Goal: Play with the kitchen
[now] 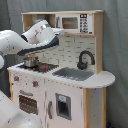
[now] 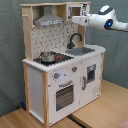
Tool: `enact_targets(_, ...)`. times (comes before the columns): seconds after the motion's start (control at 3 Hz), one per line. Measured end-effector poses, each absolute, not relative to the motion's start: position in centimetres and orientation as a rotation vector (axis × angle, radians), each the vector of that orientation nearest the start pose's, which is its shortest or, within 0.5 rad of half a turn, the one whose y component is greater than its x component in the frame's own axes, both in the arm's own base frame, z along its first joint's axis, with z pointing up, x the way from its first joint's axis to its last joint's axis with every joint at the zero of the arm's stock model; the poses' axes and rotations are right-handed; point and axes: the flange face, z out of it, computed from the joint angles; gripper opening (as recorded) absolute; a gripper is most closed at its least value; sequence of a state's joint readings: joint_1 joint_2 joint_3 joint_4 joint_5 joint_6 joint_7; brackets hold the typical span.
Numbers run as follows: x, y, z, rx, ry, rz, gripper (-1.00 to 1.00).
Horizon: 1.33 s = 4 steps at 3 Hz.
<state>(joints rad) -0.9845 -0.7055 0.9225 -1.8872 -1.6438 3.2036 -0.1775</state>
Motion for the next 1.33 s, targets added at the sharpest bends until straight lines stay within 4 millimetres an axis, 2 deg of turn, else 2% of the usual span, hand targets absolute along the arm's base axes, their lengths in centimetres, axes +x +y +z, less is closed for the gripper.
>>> enact_targets(0.33, 46.9, 24.1, 69.2, 0.605, 1.368, 0.583, 1.00)
enact_targets(0.67, 48.4, 24.9, 68.8, 0.599, 1.374, 0.586, 1.00)
enact_targets(1.0, 49.5, 25.9, 69.1, 0.582, 1.362, 0.588, 1.00)
enact_targets(1.33, 49.8, 26.1, 69.0, 0.579, 1.360, 0.585, 1.00)
